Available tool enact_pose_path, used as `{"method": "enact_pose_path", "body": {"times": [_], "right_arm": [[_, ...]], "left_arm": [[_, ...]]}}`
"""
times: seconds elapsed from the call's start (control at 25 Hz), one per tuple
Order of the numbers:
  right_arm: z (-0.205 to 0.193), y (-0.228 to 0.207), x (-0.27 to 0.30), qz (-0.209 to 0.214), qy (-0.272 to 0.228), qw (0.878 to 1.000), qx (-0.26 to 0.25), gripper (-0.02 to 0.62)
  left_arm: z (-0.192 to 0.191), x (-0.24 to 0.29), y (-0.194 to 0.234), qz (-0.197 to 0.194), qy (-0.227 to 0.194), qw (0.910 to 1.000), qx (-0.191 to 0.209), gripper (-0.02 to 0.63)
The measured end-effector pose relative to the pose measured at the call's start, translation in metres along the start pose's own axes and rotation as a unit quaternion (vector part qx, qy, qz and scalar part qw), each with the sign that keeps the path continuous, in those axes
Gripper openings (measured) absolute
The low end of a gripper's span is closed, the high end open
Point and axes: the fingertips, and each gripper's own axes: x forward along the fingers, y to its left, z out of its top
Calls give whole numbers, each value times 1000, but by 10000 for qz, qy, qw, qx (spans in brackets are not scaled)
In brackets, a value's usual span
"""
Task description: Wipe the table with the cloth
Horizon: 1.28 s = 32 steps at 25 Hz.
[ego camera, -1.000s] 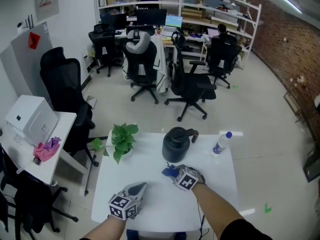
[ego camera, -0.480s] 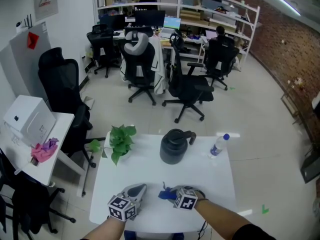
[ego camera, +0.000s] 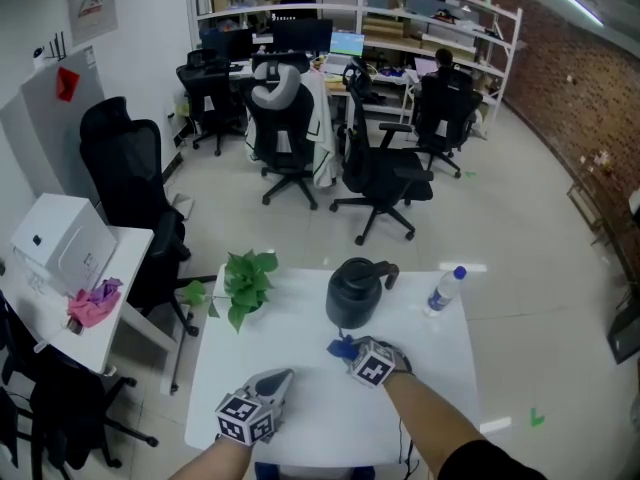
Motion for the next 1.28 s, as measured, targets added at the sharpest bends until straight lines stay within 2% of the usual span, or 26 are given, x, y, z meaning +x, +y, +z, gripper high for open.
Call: {"method": "enact_pose_path", "body": {"times": [0.2, 0.32, 0.4, 0.48, 0.56, 0.64, 0.72, 0.8, 0.88, 1.08, 1.2, 1.28], "right_arm": [[-12, 70, -19, 723, 12, 9958, -567, 101], [-21, 106, -32, 1061, -87, 9924, -619, 100], [-19, 109, -35, 1186, -268, 9911, -540, 100], [-4, 80, -37, 966, -668, 9931, -35, 100], [12, 35, -37, 493, -906, 9939, 391, 101], [17, 2, -27, 136, -724, 9966, 370, 101], [12, -10, -13, 16, -359, 9991, 217, 101], [4, -4, -3, -10, -155, 9997, 172, 101], [4, 15, -4, 103, -171, 9998, 98, 100], [-11, 99, -24, 815, -187, 9952, -506, 98], [-18, 124, -34, 1034, -415, 9932, -341, 98], [-15, 110, -48, 812, -860, 9930, 19, 100]], "left_arm": [[1, 4, -3, -51, -2, 10000, -31, -2], [2, 9, -5, -95, -22, 9999, -26, -2], [1, 10, -4, -113, -5, 9999, -14, -2], [1, 10, -2, -108, -3, 9999, -12, -2], [1, 10, -1, -85, 0, 10000, -17, -2], [0, 9, 0, -64, 22, 10000, -21, -2], [-3, 9, -2, -60, 53, 10000, -30, -2], [-5, 8, -4, -76, 74, 9999, -34, -2], [-6, 8, -4, -99, 86, 9999, -35, -2], [-6, 10, -8, -160, 82, 9998, -39, -2], [-6, 14, -14, -228, 74, 9997, -14, -2], [-7, 15, -16, -251, 61, 9997, -37, -2]]}}
